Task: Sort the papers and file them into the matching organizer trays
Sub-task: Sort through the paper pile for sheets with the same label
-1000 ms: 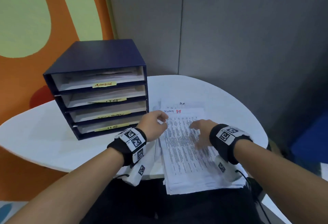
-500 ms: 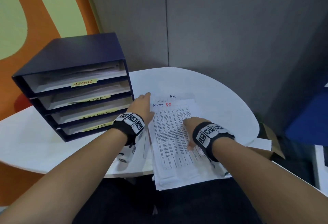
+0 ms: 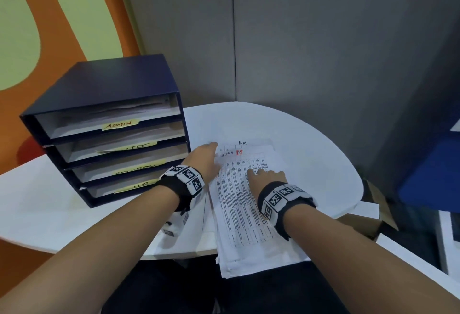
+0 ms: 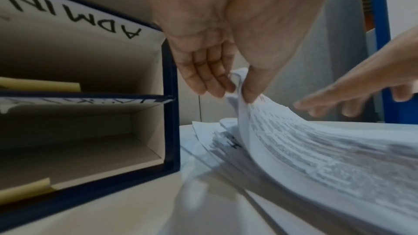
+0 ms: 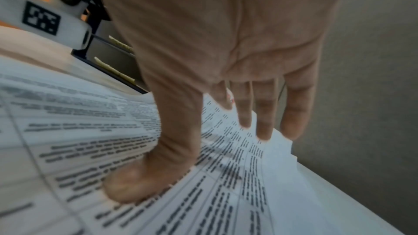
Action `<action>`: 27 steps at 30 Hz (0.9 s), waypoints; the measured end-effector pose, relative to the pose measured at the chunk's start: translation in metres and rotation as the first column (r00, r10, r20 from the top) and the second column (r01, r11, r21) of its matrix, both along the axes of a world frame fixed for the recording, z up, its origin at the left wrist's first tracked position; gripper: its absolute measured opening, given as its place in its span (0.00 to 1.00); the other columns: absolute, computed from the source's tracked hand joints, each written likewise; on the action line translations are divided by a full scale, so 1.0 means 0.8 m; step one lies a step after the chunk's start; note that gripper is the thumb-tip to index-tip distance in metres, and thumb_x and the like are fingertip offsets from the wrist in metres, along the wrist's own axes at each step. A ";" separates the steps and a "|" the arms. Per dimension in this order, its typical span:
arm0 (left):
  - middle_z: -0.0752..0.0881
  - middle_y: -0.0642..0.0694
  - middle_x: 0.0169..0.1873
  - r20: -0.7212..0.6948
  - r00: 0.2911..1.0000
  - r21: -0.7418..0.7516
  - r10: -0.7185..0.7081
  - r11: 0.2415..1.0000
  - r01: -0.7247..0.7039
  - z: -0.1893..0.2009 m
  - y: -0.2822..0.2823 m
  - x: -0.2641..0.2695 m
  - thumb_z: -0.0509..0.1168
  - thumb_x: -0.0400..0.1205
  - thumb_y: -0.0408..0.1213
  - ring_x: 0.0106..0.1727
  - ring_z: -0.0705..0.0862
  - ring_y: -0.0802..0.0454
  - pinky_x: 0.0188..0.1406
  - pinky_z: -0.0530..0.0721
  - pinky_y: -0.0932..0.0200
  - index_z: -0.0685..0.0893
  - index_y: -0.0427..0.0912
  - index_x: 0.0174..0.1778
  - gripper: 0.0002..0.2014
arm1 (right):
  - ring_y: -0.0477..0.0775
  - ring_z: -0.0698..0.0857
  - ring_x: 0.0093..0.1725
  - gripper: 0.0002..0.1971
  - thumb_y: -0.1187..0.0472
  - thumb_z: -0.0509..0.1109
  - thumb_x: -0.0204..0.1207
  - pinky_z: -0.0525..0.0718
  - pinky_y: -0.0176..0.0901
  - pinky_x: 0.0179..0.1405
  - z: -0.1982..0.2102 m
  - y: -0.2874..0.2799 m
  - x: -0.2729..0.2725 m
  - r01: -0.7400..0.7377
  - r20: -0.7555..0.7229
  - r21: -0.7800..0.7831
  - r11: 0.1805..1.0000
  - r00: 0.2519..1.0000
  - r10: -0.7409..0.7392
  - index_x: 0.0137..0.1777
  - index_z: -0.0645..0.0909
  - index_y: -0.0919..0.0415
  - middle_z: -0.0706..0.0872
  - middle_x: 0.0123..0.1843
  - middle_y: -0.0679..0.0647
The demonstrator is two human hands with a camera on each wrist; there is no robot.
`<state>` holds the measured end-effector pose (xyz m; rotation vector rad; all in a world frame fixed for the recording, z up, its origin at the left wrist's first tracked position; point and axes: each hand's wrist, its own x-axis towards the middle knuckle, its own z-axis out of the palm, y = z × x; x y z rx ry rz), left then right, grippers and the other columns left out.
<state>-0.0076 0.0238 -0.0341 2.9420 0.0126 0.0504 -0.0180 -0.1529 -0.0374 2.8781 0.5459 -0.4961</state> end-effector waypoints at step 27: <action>0.92 0.52 0.52 -0.221 0.966 -0.681 -0.132 0.731 -0.056 0.019 0.033 -0.010 0.71 0.80 0.49 0.55 0.89 0.53 0.58 0.85 0.56 0.90 0.47 0.55 0.13 | 0.65 0.68 0.72 0.40 0.56 0.61 0.80 0.63 0.61 0.70 -0.022 0.006 -0.009 -0.291 0.238 -0.136 0.947 0.918 0.316 0.84 0.40 0.55 0.68 0.74 0.66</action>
